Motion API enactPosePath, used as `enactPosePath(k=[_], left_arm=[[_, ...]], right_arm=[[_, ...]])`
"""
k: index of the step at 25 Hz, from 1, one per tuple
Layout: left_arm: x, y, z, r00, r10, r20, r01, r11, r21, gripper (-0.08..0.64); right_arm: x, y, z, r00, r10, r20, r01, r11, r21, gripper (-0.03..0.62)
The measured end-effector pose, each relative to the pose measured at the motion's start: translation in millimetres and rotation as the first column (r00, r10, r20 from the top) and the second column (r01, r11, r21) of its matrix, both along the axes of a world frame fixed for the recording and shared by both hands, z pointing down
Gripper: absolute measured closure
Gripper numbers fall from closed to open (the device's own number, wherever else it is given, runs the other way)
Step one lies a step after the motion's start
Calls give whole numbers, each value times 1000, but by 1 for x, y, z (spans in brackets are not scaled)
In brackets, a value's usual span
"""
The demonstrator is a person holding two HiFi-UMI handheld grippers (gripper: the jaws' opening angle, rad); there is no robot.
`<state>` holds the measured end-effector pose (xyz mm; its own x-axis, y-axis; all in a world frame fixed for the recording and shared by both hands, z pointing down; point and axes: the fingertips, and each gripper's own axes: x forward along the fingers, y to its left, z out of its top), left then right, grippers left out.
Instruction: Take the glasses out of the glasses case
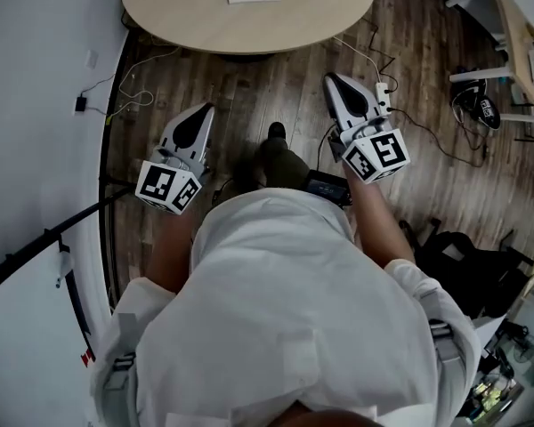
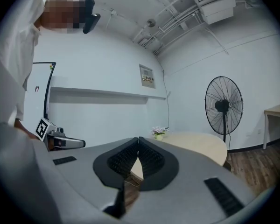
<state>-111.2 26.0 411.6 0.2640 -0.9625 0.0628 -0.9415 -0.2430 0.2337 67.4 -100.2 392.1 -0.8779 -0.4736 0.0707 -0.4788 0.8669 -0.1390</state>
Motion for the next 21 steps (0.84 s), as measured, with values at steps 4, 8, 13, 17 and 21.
enactPosePath(k=[4, 8, 13, 17, 21], left_arm=[[11, 20, 19, 1000, 14, -28, -15, 1000, -24, 548], [19, 14, 19, 999, 13, -48, -15, 999, -51, 548], [24, -7, -17, 999, -5, -51, 6, 1000, 11, 549], [39, -21, -38, 995, -10, -103, 9, 1000, -11, 548], [71, -28, -79, 987, 0, -158, 7, 999, 49, 548]], right_arm=[[4, 24, 4, 1000, -20, -16, 20, 1000, -4, 569], [11, 27, -2, 999, -42, -9, 42, 999, -10, 569], [10, 16, -34, 996, -81, 36, 79, 995, 63, 569], [24, 9, -42, 994, -106, 41, 102, 991, 83, 569], [58, -4, -29, 993, -114, 16, 113, 993, 27, 569]])
